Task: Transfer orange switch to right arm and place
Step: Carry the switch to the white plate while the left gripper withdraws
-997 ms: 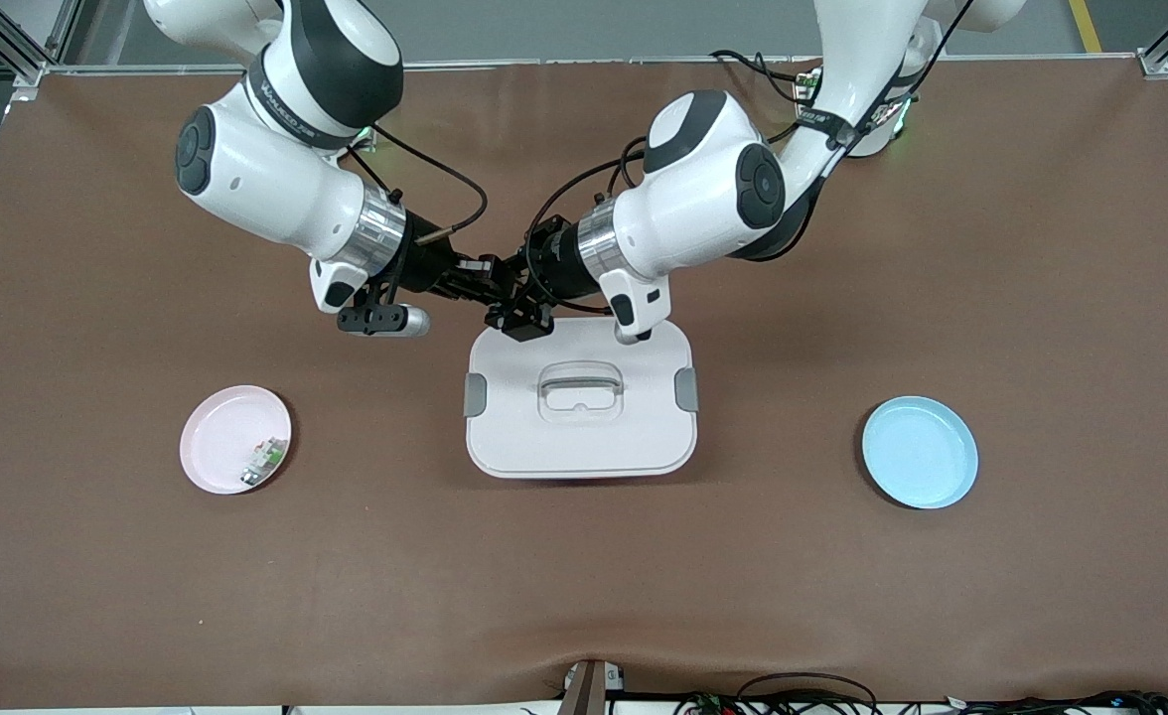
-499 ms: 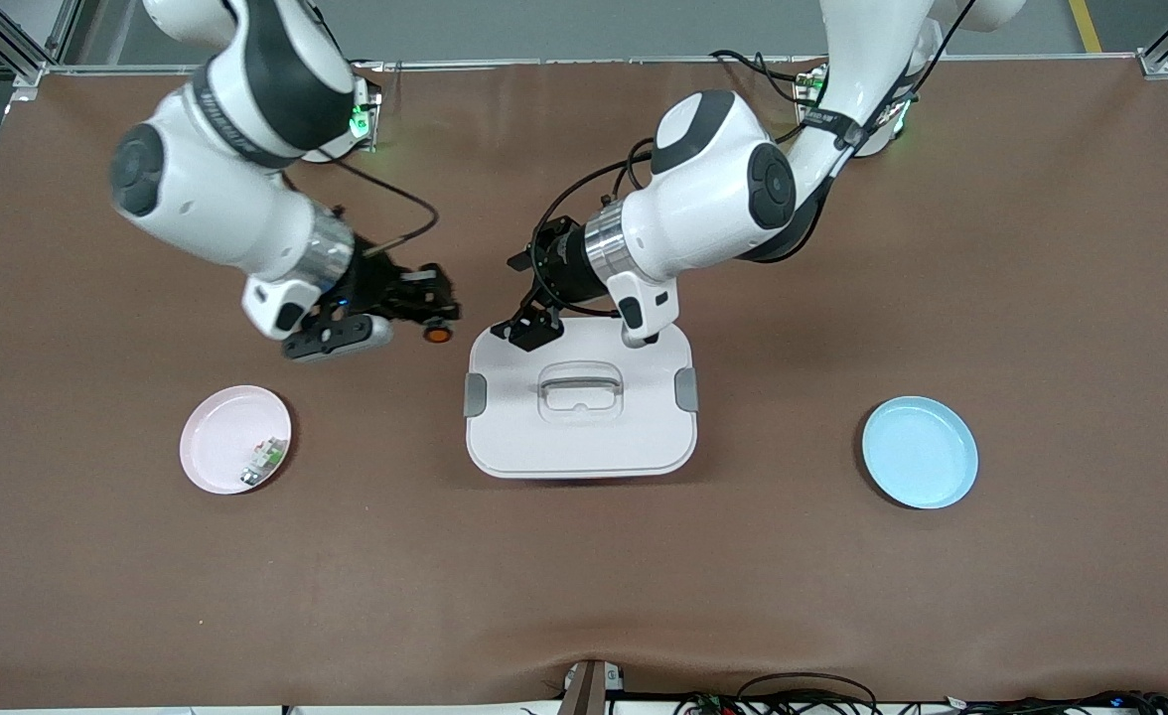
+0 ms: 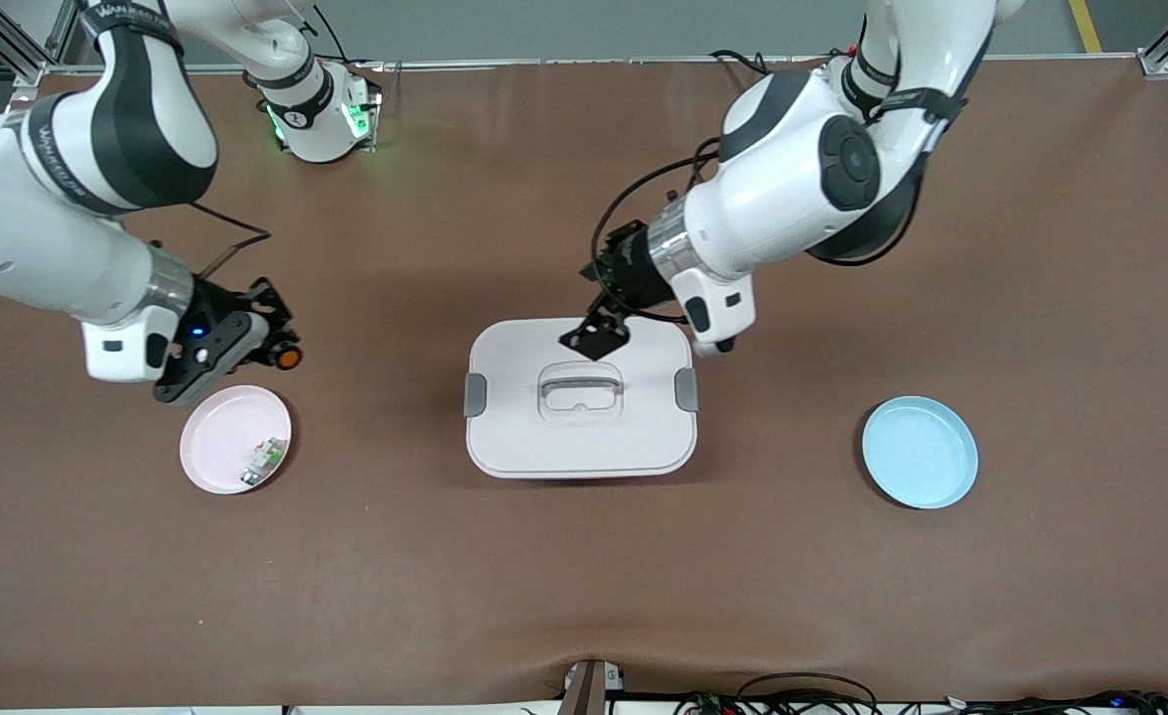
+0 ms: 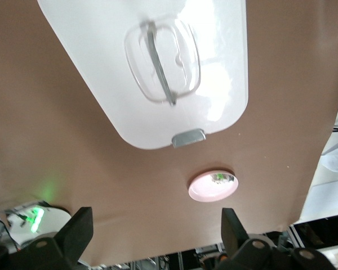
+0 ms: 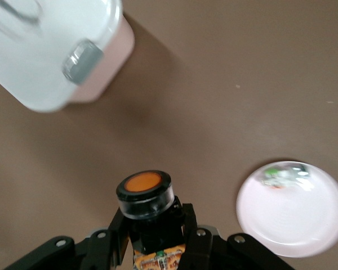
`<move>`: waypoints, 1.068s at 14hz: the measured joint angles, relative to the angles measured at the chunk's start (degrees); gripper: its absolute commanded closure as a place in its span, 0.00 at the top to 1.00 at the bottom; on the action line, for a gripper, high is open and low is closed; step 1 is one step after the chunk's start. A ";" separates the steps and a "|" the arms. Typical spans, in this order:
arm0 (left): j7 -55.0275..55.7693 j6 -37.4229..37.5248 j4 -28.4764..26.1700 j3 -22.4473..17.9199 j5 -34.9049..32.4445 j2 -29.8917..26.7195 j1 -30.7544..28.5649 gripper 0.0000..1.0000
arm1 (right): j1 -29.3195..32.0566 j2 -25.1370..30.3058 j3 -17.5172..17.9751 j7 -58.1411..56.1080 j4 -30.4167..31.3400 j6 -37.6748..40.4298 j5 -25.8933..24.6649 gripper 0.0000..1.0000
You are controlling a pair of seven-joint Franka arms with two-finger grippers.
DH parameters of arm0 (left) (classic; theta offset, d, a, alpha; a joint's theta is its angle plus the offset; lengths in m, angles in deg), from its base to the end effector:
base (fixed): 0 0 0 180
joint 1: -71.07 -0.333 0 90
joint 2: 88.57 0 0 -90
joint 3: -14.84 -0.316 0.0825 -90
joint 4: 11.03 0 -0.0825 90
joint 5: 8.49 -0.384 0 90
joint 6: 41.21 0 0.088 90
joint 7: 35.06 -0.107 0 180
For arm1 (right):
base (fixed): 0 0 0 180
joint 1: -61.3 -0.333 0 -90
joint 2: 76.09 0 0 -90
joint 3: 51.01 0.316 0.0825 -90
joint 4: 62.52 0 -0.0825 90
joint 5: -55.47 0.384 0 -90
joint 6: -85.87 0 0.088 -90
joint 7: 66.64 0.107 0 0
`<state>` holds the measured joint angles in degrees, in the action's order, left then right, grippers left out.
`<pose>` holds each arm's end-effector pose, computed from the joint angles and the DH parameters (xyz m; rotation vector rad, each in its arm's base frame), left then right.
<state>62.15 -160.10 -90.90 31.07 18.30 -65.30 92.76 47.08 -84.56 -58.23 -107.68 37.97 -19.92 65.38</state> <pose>0.5647 -0.4231 0.5217 2.1311 1.5279 -0.5366 0.5937 0.0901 0.4765 -2.7572 -1.1457 0.0125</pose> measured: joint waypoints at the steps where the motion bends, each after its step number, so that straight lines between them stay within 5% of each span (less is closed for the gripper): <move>1: -2.50 2.12 -0.01 -0.02 -0.37 -0.59 -1.24 1.00 | 0.75 -0.01 0.00 -3.00 -0.07 -0.03 -1.94 0.00; 6: -22.10 14.38 0.02 -0.21 -1.01 -3.12 -9.37 1.00 | 3.25 -2.74 0.01 -15.83 -0.07 -5.82 -7.10 0.00; 15: -67.13 27.31 0.02 -0.49 -15.02 -4.95 -24.34 1.00 | 6.77 -12.71 0.01 -23.40 1.69 -18.76 -13.61 0.00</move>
<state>-4.98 -132.79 -90.88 30.58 3.27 -70.25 68.41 53.85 -97.27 -58.22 -131.08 39.66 -38.68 51.77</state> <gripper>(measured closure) 0.000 0.581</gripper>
